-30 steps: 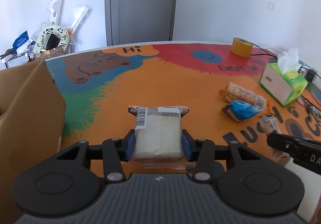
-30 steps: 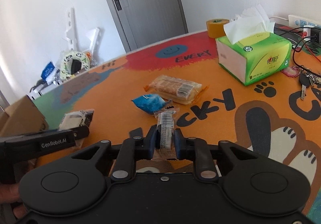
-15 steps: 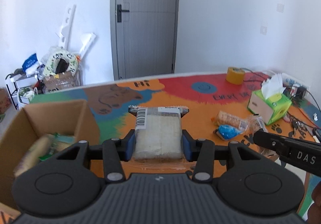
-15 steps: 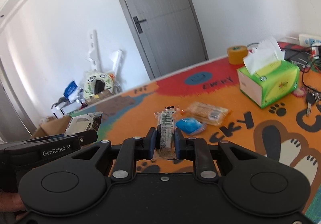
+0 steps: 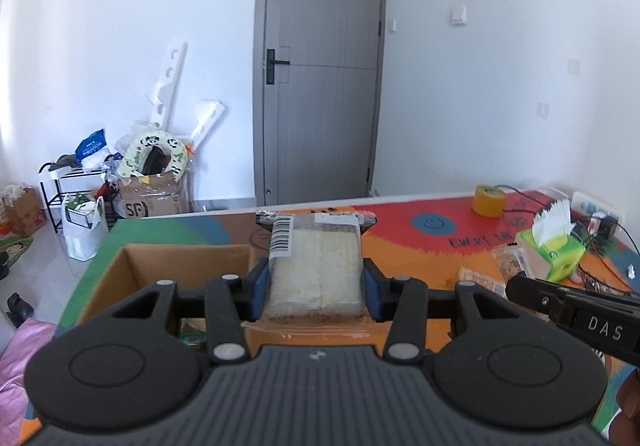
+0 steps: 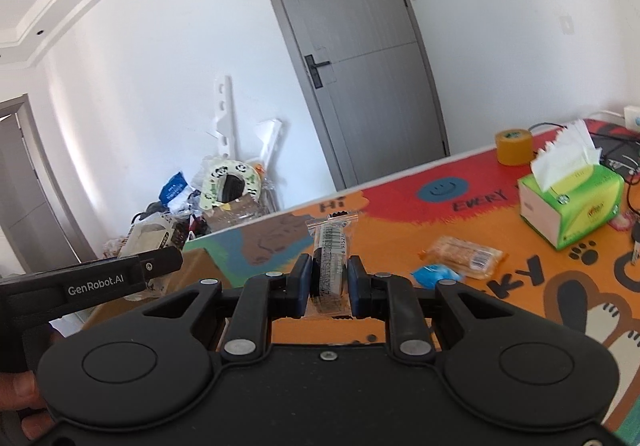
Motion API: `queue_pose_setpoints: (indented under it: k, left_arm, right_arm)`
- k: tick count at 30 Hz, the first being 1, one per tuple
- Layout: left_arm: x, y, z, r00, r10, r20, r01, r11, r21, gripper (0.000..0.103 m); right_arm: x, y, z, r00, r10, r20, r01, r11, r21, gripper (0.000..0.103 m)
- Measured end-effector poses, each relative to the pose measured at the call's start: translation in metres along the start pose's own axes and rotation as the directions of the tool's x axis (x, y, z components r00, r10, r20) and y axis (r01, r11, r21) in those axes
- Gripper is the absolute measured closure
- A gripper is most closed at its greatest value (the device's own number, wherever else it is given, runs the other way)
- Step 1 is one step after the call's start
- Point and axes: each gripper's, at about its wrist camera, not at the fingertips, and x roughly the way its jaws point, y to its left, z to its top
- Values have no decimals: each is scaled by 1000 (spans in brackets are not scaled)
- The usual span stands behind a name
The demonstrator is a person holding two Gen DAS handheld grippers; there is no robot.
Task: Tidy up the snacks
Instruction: 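Carry the white cake pack and clear stick snack over the cardboard box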
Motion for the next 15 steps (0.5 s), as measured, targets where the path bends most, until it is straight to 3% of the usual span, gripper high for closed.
queue_pose_setpoints:
  k: [15]
  left_arm:
    - [-10, 58, 1, 998, 59, 15, -57, 994, -92, 57]
  right_arm:
    - [18, 43, 0, 999, 43, -7, -43, 998, -56, 82]
